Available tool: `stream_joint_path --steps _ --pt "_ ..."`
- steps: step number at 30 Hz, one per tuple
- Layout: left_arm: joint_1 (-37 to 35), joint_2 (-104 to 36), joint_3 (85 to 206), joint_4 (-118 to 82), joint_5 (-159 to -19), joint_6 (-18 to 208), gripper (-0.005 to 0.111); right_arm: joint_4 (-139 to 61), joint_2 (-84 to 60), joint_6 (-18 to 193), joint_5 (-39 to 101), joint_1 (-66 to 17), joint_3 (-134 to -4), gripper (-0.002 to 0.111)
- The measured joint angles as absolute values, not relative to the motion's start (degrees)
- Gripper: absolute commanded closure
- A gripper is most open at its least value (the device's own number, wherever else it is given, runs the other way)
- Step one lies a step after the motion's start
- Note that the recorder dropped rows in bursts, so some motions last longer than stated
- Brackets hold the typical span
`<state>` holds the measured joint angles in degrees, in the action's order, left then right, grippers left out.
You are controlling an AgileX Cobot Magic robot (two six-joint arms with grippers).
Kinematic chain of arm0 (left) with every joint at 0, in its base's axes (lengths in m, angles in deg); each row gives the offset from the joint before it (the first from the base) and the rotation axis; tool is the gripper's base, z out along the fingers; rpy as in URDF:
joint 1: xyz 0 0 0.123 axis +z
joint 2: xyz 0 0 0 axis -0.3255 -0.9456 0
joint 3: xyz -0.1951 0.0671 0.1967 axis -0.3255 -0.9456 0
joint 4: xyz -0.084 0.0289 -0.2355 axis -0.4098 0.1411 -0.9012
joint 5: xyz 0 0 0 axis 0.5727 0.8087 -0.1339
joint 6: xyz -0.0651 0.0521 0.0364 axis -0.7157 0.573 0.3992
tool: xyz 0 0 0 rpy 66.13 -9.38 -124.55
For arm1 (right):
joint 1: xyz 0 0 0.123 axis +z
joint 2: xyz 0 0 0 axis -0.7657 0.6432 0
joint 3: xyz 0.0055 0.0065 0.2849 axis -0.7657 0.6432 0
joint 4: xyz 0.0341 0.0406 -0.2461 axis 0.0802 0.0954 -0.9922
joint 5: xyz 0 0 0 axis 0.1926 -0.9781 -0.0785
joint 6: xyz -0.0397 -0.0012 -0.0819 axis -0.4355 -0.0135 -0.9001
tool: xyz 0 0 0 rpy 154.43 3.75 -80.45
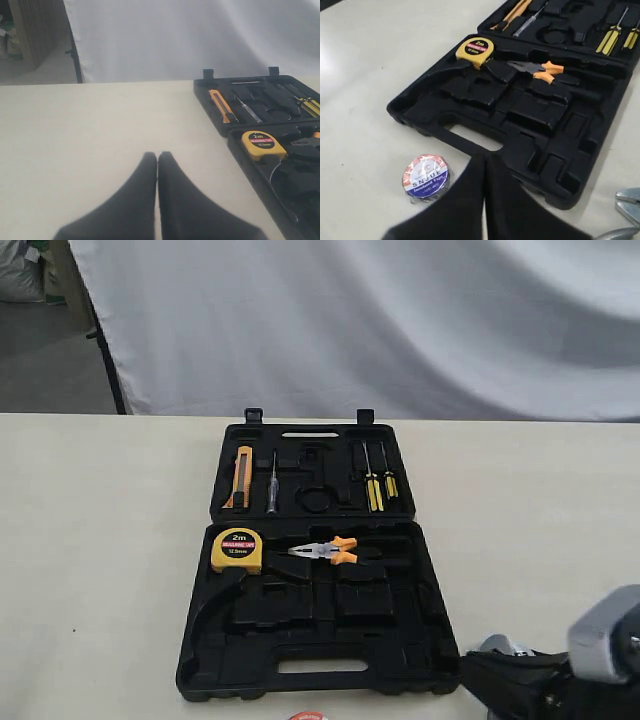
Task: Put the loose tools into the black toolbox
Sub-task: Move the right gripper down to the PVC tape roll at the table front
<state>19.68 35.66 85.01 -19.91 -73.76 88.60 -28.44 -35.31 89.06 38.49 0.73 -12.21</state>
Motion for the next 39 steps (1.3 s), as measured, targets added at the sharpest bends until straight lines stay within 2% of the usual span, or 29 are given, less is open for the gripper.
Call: stream_joint_path --steps 7,11,13,16,20,24,33,39 --pt "19.68 35.66 85.01 -19.91 -73.76 88.6 0.106 -28.27 -17.22 89.96 43.82 2.54 -17.13 0.108" --pt "19.68 35.66 85.01 -19.91 -73.76 88.6 0.106 -28.27 -8.66 90.14 46.09 8.83 -20.7 0.107" --pt "19.68 35.66 85.01 -19.91 -73.76 88.6 0.106 -27.3 -4.61 91.23 46.38 12.94 -22.68 0.104" --pt "19.68 35.66 85.01 -19.91 -73.76 88.6 0.106 -23.54 0.59 92.34 46.26 18.02 -24.96 0.085" --pt "19.68 35.66 85.01 -19.91 -73.76 88.6 0.106 -20.01 5.42 92.71 45.65 21.84 -27.98 0.05" --pt "19.68 35.66 85.01 -19.91 -73.76 88.6 0.106 -19.16 7.56 89.84 45.16 22.24 -32.15 0.036" --pt "19.68 35.66 85.01 -19.91 -73.76 88.6 0.106 -19.0 8.18 81.75 32.66 22.24 -35.46 0.036" --pt "19.68 35.66 85.01 -19.91 -73.76 88.6 0.106 -19.0 8.18 81.16 31.65 22.24 -35.46 0.036"
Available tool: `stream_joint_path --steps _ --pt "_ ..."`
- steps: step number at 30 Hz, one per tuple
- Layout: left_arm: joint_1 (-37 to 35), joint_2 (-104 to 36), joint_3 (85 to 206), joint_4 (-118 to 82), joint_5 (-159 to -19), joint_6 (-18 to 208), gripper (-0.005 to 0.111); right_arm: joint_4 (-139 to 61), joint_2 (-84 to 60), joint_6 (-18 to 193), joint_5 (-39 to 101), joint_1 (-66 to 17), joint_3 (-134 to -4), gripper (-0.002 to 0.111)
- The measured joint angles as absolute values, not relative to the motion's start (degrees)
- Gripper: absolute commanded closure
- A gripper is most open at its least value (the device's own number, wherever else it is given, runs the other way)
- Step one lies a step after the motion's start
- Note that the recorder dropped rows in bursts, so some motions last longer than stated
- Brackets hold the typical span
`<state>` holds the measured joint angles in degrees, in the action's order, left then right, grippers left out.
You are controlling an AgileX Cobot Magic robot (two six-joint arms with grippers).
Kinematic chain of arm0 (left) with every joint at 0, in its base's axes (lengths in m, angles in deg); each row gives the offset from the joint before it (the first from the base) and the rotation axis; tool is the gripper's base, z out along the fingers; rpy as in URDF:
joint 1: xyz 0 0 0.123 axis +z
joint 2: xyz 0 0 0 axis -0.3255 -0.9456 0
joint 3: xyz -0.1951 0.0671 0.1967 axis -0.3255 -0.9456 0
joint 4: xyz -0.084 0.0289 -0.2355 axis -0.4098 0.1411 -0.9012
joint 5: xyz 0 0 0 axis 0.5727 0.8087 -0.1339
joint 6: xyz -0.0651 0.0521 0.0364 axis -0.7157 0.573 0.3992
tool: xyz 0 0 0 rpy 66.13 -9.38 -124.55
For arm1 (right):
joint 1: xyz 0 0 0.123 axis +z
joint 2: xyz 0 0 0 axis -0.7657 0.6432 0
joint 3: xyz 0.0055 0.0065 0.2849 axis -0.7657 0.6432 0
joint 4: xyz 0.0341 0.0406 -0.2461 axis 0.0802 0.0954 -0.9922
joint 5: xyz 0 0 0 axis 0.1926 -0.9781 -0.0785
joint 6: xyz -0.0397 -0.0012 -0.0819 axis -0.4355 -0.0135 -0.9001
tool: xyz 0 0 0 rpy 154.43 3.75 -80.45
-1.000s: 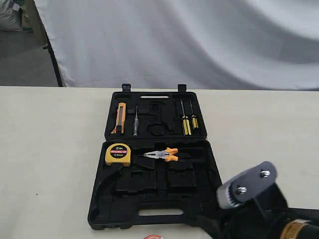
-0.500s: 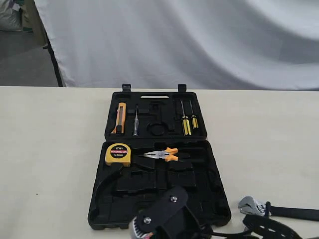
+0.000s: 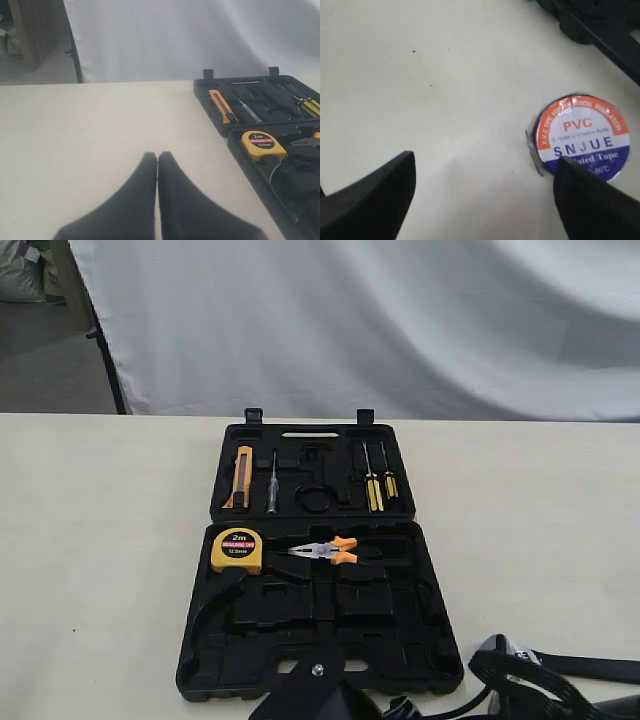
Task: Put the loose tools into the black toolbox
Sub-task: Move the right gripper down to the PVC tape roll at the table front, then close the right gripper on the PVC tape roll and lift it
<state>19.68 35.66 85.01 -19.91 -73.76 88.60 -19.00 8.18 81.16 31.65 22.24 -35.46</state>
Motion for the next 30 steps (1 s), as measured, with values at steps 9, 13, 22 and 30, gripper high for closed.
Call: stream_joint_path --steps 9,13,22,30 --pt "19.68 35.66 85.01 -19.91 -73.76 88.6 0.106 -19.0 8.18 81.06 31.78 22.24 -35.46 0.036" --pt "19.68 35.66 85.01 -19.91 -73.76 88.6 0.106 -19.0 8.18 81.06 34.39 22.24 -35.46 0.036" --pt "19.68 35.66 85.01 -19.91 -73.76 88.6 0.106 -17.93 8.18 81.06 34.59 17.9 -35.72 0.036" --pt "19.68 35.66 85.01 -19.91 -73.76 88.6 0.106 -17.72 8.18 81.09 34.5 12.6 -35.72 0.036"
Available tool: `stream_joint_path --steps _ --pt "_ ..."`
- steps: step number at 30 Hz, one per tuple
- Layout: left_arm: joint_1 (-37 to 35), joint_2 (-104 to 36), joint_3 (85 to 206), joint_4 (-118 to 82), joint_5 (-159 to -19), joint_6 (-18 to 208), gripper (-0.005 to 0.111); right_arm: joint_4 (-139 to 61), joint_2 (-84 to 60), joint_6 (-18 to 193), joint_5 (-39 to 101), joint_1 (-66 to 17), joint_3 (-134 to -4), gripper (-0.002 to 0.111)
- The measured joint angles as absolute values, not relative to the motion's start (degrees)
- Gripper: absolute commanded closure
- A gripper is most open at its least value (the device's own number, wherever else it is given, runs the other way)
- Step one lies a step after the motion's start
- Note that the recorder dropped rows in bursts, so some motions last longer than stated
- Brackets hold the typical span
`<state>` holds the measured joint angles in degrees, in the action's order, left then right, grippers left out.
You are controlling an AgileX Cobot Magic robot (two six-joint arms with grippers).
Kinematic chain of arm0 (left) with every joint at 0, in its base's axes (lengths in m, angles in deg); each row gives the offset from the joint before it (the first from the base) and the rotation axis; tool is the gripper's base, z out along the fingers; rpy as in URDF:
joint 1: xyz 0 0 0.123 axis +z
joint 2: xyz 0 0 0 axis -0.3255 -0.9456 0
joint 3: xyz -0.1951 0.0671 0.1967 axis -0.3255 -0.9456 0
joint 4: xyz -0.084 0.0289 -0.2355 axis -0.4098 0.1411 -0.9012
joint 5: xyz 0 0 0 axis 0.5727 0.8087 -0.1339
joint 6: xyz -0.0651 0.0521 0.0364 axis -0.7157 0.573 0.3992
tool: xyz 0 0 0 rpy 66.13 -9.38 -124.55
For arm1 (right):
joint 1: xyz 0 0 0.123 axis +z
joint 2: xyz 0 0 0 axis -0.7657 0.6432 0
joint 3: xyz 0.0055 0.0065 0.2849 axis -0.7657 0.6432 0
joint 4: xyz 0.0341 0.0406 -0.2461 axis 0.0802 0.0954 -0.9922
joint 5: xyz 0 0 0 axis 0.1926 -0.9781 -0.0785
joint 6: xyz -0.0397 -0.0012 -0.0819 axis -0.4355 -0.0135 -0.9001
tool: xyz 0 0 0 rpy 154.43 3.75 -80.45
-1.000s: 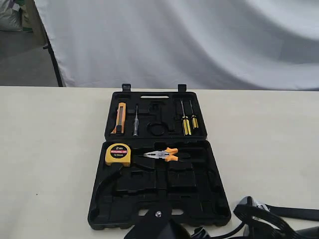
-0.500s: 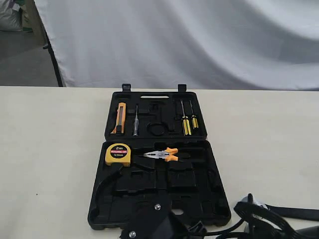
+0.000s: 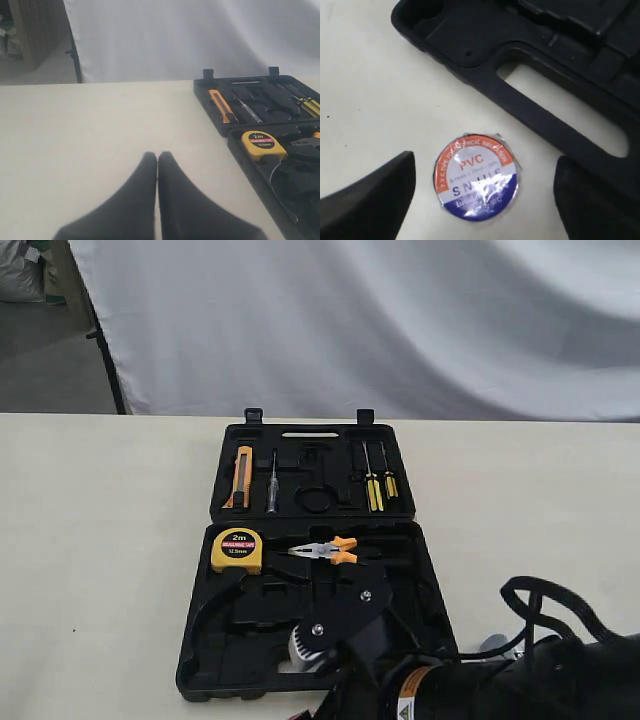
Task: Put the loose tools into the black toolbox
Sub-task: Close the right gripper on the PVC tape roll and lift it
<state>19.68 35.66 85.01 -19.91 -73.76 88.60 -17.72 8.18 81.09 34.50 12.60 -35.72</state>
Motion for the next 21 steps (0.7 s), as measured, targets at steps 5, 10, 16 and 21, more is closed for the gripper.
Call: stream_joint_path --steps 5,10,16,21 --pt "19.68 35.66 85.01 -19.91 -73.76 88.6 0.106 -17.72 8.18 80.07 35.55 12.6 -35.72 0.036" --pt "19.68 35.66 85.01 -19.91 -73.76 88.6 0.106 -17.72 8.18 79.94 36.03 12.48 -35.72 0.036" --pt "19.68 35.66 85.01 -19.91 -73.76 88.6 0.106 -17.72 8.18 80.54 36.14 12.71 -35.72 0.036" --pt "19.68 35.66 85.01 -19.91 -73.76 88.6 0.106 -17.72 8.59 80.79 36.25 12.71 -35.72 0.036"
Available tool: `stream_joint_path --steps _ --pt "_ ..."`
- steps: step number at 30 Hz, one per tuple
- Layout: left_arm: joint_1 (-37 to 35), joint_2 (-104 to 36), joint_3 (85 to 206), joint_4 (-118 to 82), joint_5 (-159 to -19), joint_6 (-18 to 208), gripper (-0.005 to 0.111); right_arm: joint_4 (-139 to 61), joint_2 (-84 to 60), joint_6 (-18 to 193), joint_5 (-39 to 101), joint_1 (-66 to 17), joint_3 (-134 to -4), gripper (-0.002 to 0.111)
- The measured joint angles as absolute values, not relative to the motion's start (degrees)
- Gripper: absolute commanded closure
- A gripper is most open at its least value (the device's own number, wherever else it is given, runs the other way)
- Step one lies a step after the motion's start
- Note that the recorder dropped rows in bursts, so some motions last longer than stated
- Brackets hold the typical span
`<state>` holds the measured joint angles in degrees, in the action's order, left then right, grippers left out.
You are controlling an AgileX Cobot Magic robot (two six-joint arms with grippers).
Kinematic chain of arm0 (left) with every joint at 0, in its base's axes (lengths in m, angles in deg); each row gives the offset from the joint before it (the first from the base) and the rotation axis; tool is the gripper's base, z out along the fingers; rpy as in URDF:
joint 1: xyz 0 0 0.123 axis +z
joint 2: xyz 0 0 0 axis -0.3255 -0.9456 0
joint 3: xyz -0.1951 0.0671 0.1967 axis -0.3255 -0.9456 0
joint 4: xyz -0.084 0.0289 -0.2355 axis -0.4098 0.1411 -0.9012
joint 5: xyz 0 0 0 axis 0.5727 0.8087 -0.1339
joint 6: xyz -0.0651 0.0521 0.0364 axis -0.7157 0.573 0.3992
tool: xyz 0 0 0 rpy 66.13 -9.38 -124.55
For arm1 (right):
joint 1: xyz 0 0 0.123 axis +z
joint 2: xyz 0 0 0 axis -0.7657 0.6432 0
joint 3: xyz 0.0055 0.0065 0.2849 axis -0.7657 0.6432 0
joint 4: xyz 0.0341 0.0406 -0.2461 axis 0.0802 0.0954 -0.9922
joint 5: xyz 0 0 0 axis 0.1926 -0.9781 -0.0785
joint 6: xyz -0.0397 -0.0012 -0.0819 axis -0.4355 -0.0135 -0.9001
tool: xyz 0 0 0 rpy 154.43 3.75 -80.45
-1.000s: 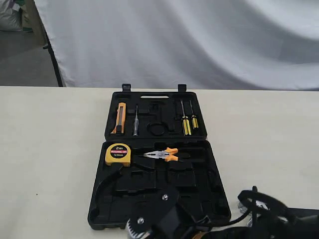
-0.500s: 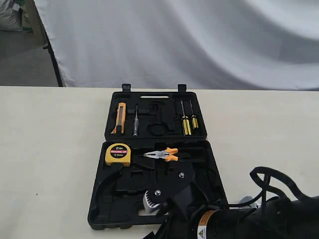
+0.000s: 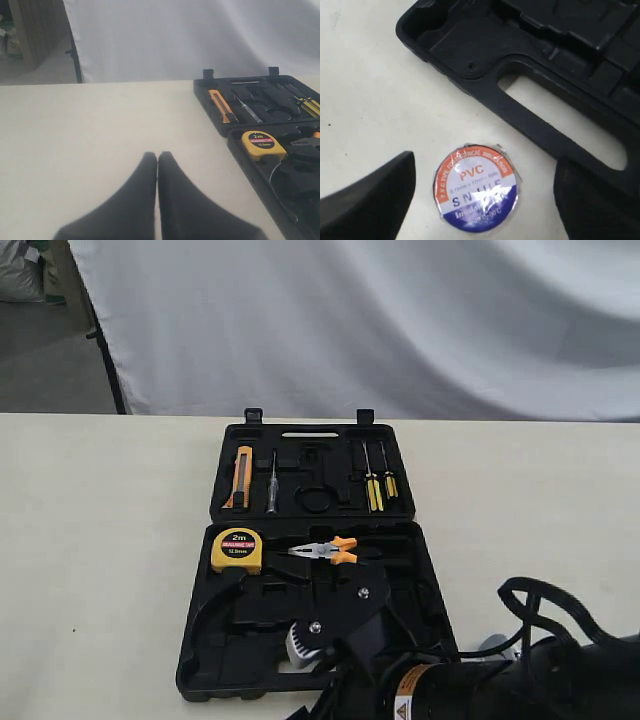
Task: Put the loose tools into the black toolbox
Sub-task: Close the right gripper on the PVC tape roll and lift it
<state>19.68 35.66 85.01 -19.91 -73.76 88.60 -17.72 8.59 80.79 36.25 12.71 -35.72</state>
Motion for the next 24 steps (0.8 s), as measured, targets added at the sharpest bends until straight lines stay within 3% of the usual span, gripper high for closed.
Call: stream_joint_path --steps 17,20,23,24 --pt "19.68 35.66 85.01 -19.91 -73.76 88.6 0.106 -17.88 19.39 76.43 36.42 13.06 -40.62 0.039" --pt "19.68 35.66 85.01 -19.91 -73.76 88.6 0.106 -17.88 19.42 74.6 35.62 13.06 -40.85 0.057" --pt "19.68 35.66 85.01 -19.91 -73.76 88.6 0.106 -17.99 19.42 74.11 34.72 13.14 -41.06 0.084" --pt "19.68 35.66 85.01 -19.91 -73.76 88.6 0.106 -17.99 19.42 73.93 34.47 13.14 -41.07 0.1"
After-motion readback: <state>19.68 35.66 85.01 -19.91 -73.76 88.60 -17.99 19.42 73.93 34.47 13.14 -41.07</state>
